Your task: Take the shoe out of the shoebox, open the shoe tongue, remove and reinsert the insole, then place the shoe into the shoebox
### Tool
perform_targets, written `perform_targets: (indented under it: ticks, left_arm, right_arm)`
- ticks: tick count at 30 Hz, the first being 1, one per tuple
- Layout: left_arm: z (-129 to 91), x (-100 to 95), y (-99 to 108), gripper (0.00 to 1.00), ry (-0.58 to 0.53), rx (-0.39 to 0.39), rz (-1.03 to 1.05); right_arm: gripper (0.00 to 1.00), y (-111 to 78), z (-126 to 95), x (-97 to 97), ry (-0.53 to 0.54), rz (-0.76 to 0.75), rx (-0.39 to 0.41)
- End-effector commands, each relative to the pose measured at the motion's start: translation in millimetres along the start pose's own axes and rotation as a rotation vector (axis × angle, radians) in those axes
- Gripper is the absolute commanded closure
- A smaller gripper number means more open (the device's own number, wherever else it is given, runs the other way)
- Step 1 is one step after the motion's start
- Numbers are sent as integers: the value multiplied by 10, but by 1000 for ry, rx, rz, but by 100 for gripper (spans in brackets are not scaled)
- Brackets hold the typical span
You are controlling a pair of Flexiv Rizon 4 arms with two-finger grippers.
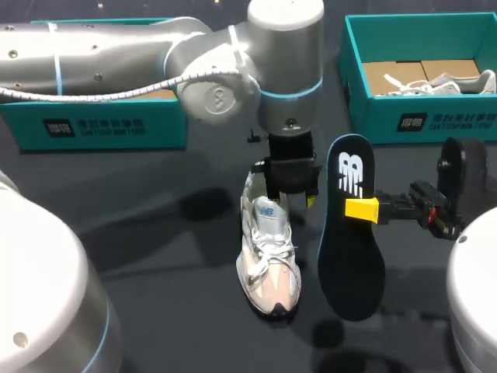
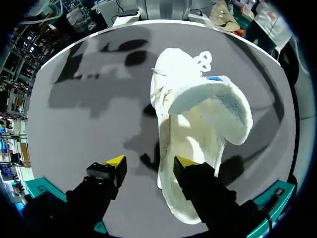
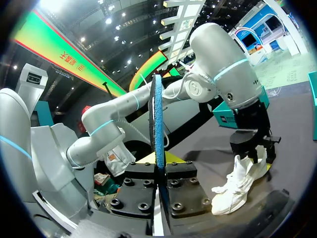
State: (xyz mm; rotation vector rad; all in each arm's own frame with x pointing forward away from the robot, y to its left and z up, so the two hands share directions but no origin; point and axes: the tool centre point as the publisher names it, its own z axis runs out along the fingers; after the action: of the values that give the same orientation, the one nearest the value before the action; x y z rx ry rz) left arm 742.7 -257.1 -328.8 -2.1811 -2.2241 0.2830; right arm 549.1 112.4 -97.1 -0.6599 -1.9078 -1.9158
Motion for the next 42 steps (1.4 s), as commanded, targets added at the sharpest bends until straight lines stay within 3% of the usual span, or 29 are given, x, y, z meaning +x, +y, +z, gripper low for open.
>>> perform_targets:
  ticks: [1, 6, 9, 11, 28, 34, 40, 42]
  left_arm:
    - [-556, 304, -38, 0, -219, 12, 2]
    - [-1007, 287, -27, 0, -472, 46, -21]
    - [-1234, 224, -9, 0, -628, 113, -17]
    - [-1419, 141, -35, 0, -810, 170, -10]
    - [-1419, 141, -35, 0, -810, 170, -10]
    - [-1643, 69, 63, 0, -1057, 89, -80]
    - [-1875, 21, 94, 0, -1226, 1, -86]
    - [-1928, 24, 120, 0, -1271, -18, -90]
  right_arm:
    - [100, -19, -16, 87, -469, 0, -2]
    - [100, -19, -16, 87, -469, 0, -2]
    - [100, -19, -16, 87, -469, 0, -2]
    - [100, -19, -16, 87, -469, 0, -2]
    - [100, -19, -16, 87, -469, 0, -2]
    - [100, -19, -16, 87, -469, 0, -2]
    - [100, -19, -16, 87, -469, 0, -2]
    - [100, 73, -64, 0, -453, 1, 11]
